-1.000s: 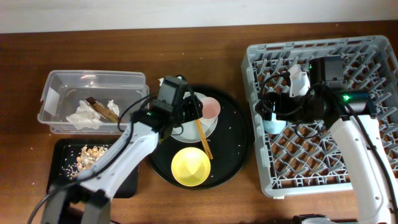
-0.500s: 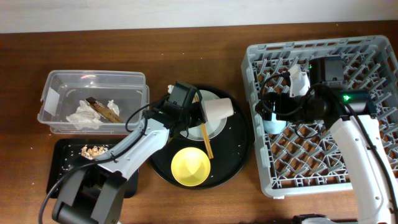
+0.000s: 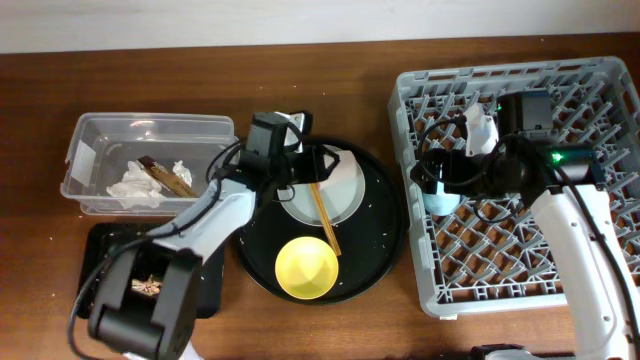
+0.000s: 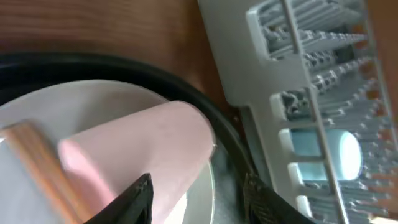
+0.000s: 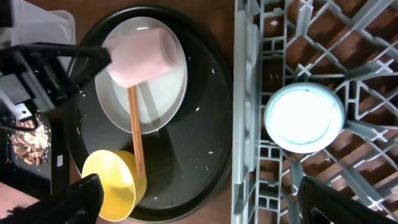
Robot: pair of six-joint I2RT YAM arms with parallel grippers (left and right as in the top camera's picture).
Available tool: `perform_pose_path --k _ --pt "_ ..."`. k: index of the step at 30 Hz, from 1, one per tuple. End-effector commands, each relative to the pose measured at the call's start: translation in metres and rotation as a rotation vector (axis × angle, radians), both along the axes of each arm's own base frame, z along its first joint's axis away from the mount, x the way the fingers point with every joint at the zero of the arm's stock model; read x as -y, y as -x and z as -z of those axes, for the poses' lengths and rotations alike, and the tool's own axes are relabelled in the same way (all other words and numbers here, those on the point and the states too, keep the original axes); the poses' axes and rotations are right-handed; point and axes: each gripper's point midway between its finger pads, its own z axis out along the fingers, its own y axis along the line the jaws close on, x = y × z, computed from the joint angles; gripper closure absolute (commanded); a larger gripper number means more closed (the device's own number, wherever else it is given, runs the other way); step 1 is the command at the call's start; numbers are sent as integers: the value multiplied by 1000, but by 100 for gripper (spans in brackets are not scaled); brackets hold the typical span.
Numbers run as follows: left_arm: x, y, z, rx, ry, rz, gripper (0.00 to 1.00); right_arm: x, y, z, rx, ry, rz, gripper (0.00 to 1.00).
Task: Sort waste into correct bins and load items into the dishwasher rack
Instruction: 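Grasp the pink cup on the plate with the left gripper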
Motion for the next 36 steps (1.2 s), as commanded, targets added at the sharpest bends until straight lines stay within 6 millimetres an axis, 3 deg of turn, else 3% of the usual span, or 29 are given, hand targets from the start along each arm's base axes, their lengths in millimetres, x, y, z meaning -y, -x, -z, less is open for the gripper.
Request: perform_pose_path --k 1,4,6,9,14,18,22,24,31,36 --pt "-9 0 11 -48 26 23 53 -2 -2 -6 18 -10 -8 2" --pt "-14 -1 12 -49 19 23 53 -2 -2 -6 18 -10 -8 2" --pt "-23 -5 -6 -38 114 51 51 -2 -2 -6 18 -10 -8 2" --pt "-40 -8 -16 -53 179 53 48 -2 -2 -6 18 -10 -8 2" --pt "-57 0 10 -96 50 23 48 -2 -2 -6 18 -10 -8 2" --pt "-23 0 15 -14 -7 75 48 -2 -2 -6 18 -10 -8 2" --pt "-22 -5 15 13 -30 58 48 -2 -2 -6 18 -10 -8 2" --pt "-20 -4 15 16 -30 62 56 -2 -2 -6 18 -10 -8 2" --pt "-2 -7 12 51 -55 21 56 -2 -2 -6 18 -10 -8 2" --pt "3 -15 29 43 -70 -26 62 -2 -2 -6 18 -10 -8 2"
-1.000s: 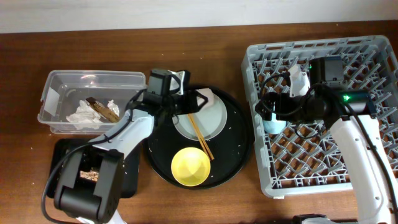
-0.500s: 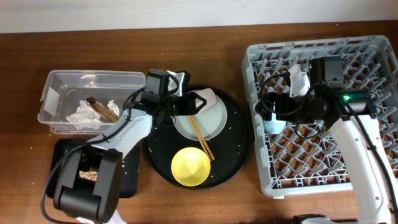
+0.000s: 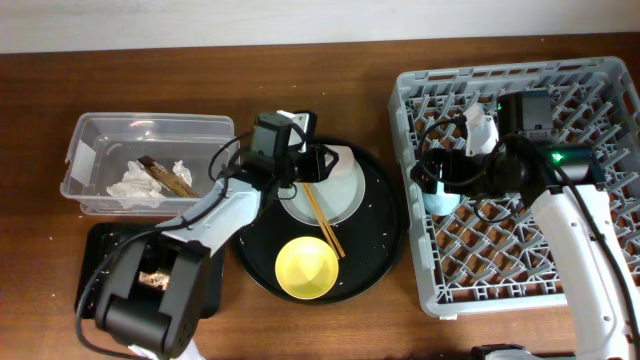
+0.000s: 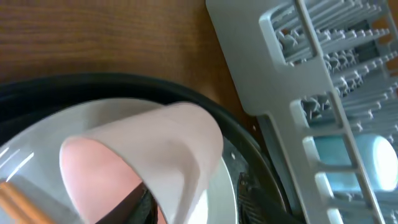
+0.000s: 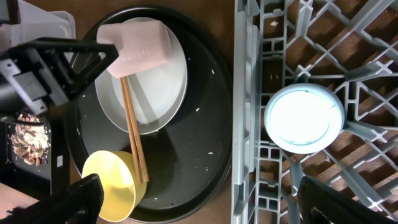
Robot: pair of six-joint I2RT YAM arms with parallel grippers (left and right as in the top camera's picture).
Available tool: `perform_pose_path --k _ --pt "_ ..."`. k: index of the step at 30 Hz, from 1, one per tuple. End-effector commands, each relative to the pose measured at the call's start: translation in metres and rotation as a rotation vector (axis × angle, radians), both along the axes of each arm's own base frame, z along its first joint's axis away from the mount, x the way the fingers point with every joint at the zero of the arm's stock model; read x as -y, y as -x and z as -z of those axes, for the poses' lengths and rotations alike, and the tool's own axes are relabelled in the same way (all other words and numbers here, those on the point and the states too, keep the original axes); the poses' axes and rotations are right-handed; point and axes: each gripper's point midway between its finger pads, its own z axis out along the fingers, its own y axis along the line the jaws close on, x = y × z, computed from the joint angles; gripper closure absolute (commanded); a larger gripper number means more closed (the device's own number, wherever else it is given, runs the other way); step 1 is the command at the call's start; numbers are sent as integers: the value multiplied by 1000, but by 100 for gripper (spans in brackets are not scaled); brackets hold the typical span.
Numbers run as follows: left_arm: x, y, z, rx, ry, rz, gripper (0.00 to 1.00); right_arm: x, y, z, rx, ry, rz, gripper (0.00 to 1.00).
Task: Sort waste into correct bins and load items into the dishwasher rack
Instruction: 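Grasp the pink cup on the plate with the left gripper, then hand the pink cup from the left gripper to the right gripper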
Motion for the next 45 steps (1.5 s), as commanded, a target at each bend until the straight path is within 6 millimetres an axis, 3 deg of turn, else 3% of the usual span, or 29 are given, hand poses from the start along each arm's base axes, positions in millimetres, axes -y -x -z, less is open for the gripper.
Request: perform_pose_path --k 1,4,6,9,12,15,17,20,22,23,26,29,32,34,35,36,37,38,41,42,45 --pt "2 -5 18 -26 -3 -32 69 -2 -2 -6 19 -10 -9 2" --pt "3 -6 16 -22 6 -26 72 -2 -2 -6 19 -10 -8 2" --pt "6 -3 13 -23 22 -9 98 -2 -2 -6 19 -10 -8 2" --pt "11 0 -4 -5 56 18 99 -2 -2 -6 19 -10 -8 2" --pt "20 13 -66 76 152 86 99 -2 -2 -6 19 -10 -8 2" --pt "14 46 -132 69 327 215 99 -2 -2 -6 19 -10 -8 2" --pt "-5 65 -161 -59 527 325 99 -2 -2 -6 19 -10 -8 2" --pt "-26 99 -187 -144 684 538 99 -4 -13 -12 63 -29 8 2" --pt "-26 101 -189 -148 691 553 99 -23 -3 -22 29 -167 -35 2" --pt "-26 103 -190 -151 695 563 100 -49 7 -47 85 -357 -192 1" --pt "-17 112 -192 -157 699 611 99 -78 31 -106 244 -703 -460 2" --pt "11 128 -206 -116 695 714 100 -87 41 -99 236 -676 -516 2" --pt "31 144 -239 -66 713 805 100 -87 40 -78 200 -545 -506 2" --pt "41 161 -259 -29 725 869 99 -87 38 -77 206 -539 -507 2" --pt "44 165 -259 -28 725 884 99 -88 39 -78 208 -546 -510 2" --pt "45 167 -259 -29 725 889 100 -93 41 -91 235 -619 -539 2" --pt "46 165 -260 -21 728 881 99 -102 47 -118 301 -759 -608 7" --pt "46 164 -260 -19 730 875 99 -103 49 -128 329 -807 -637 9" --pt "46 164 -260 -16 729 876 100 -103 48 -129 346 -807 -645 11" --pt "46 164 -260 -12 729 877 100 -103 48 -129 345 -806 -644 18" --pt "29 146 -260 10 725 817 99 -103 48 -128 343 -803 -642 23"
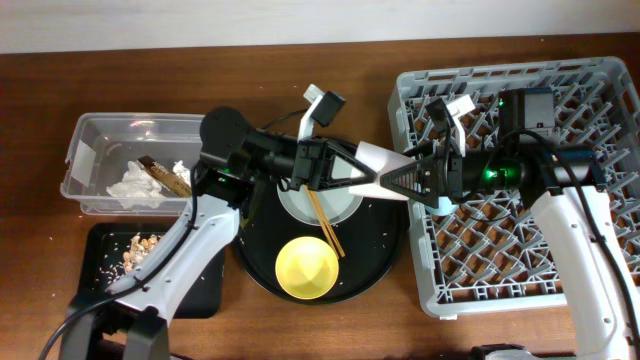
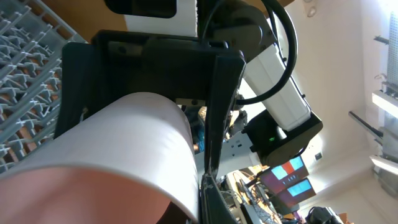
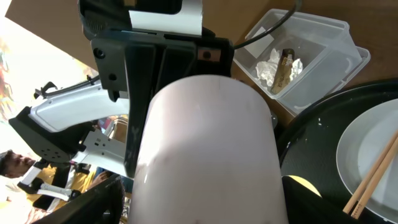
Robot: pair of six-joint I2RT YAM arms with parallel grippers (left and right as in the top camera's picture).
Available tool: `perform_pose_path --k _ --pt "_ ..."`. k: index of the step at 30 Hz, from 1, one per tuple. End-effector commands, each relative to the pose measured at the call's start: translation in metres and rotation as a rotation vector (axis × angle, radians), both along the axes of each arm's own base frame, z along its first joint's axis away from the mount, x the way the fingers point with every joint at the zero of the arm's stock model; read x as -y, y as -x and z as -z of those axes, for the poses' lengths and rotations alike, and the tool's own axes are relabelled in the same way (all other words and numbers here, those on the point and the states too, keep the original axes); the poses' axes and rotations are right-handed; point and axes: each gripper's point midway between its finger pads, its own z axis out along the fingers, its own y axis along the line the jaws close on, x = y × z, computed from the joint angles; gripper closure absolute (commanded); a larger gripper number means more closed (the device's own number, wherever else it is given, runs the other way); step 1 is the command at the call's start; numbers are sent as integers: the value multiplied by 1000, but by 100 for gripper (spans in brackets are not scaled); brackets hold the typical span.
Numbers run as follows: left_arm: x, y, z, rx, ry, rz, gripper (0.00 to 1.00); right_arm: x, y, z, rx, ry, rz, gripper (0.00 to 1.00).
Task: Sort waste into correct bins and load items into the dishwasher rack
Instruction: 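Hand the pink cup from the left gripper to the right gripper, then place the pink cup in the rack with the right gripper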
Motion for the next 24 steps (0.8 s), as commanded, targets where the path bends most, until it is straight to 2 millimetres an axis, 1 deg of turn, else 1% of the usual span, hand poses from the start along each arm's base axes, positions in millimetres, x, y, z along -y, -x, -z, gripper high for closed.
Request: perform_pose_path --k 1,2,3,7,9,10,11,13,15,17,18,19,21,22,23,24 --pt "-19 -15 -9 30 9 -59 100 0 -1 -6 23 -8 -4 23" --pt "-18 -15 -9 30 9 -58 100 2 -4 1 18 37 20 23" --pt "-18 -15 -9 29 9 -59 99 3 -4 5 8 52 28 24" --pt "-17 -14 -9 29 9 -55 99 3 -4 5 3 53 28 25" --pt "-9 -4 -9 29 10 -22 100 3 -4 5 3 53 28 25" --pt "-9 -4 -9 29 10 -22 99 3 -4 5 3 53 28 29" --pt "-9 -5 -9 29 10 -23 100 3 -4 5 3 53 28 37" --pt "-9 -4 -9 29 10 -22 100 3 -4 5 3 53 28 48" --pt "-9 -4 -9 29 10 -22 99 6 -9 13 4 105 56 49" --pt "-9 -4 -9 29 10 -22 82 10 -14 24 5 170 90 49" --pt "-9 -4 -9 29 10 -22 54 11 -15 26 6 182 98 49" --pt "-9 -5 -9 29 10 -25 50 12 -17 29 6 199 107 50" --pt "-27 -23 -9 29 10 -92 36 19 -23 40 8 272 146 54" --pt "-45 -39 -9 29 9 -153 19 28 -31 53 9 366 197 55" --pt "-55 -47 -9 28 7 -185 8 32 -33 57 3 394 216 55" --pt "-67 -54 -8 27 2 -210 1 40 -38 66 -11 455 257 56"
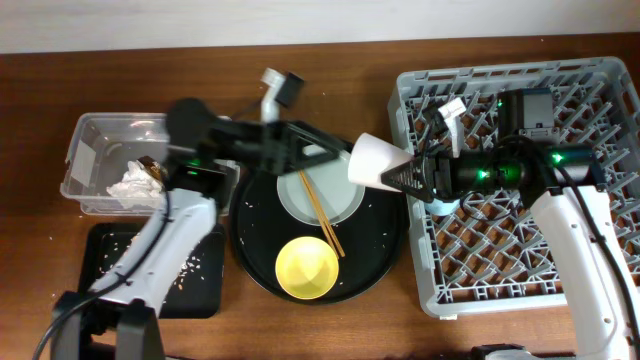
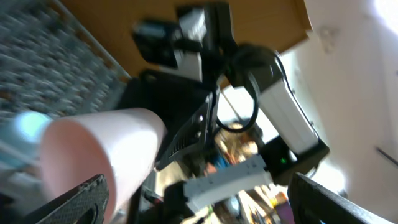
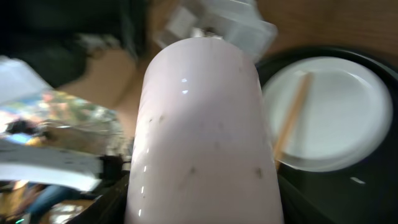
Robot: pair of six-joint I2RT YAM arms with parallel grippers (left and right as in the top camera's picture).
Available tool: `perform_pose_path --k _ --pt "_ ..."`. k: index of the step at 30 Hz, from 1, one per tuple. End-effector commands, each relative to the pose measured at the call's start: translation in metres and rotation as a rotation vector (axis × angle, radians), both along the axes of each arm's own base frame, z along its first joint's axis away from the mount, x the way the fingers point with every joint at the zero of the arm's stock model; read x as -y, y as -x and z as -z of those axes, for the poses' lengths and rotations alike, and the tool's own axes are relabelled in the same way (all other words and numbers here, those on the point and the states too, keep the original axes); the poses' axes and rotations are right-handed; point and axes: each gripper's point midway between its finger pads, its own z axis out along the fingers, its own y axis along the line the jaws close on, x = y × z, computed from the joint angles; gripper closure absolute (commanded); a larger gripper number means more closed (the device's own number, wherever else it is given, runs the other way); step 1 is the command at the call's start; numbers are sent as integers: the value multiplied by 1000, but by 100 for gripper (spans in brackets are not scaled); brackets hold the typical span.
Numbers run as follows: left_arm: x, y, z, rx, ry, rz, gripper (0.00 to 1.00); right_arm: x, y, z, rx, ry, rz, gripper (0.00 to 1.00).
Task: Sort waste into correct bins and load items into the dishwasher rack
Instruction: 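Place the pink cup in the rack with the right gripper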
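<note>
A pale pink cup (image 1: pixel 373 160) hangs in the air over the right edge of the black tray (image 1: pixel 385 250), and my right gripper (image 1: pixel 405 175) is shut on it. It fills the right wrist view as cup (image 3: pixel 205 124), with the dark fingers on both sides. My left gripper (image 1: pixel 325 152) stands open just left of the cup and apart from it. In the left wrist view the cup (image 2: pixel 93 152) lies beyond the spread fingers (image 2: pixel 87 196). The grey dishwasher rack (image 1: pixel 600 90) stands at the right.
On the tray lie a white plate (image 1: pixel 335 205) with chopsticks (image 1: pixel 322 215) across it and a yellow bowl (image 1: pixel 306 268). A clear bin (image 1: pixel 90 150) holds tissue and a wrapper. A black bin (image 1: pixel 200 290) holds food scraps. A blue cup (image 1: pixel 437 203) sits in the rack.
My left gripper has let go of the pink cup and drawn back to the left, now open. The cup stays in my right gripper, a little nearer the rack.
First the pink cup lay on the white plate with my left gripper around it, my right gripper open over the rack. Then the left had it tipped up on the plate. Later both grippers met at the cup above the tray. Now only the right holds it.
</note>
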Motion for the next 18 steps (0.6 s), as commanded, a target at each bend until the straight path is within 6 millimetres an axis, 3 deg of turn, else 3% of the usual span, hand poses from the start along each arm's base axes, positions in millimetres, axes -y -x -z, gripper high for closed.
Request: perform_pose_path --k 1,3,5,10,13,18 --pt "-32 -16 -8 42 -2 -73 1 23 -17 20 -2 176 120 56" --pt "-44 -20 -7 43 -9 -92 1 45 -35 32 -23 291 270 56" --pt "-44 -20 -6 43 -9 -91 1 81 -60 41 -11 441 481 56" --pt "-44 -20 -6 43 -9 -91 1 147 -86 41 47 683 808 56" --pt "-44 -20 -6 43 -9 -91 1 165 -89 59 1 780 866 55" --pt "-44 -20 -6 43 -9 -91 1 166 -111 124 -119 846 819 55"
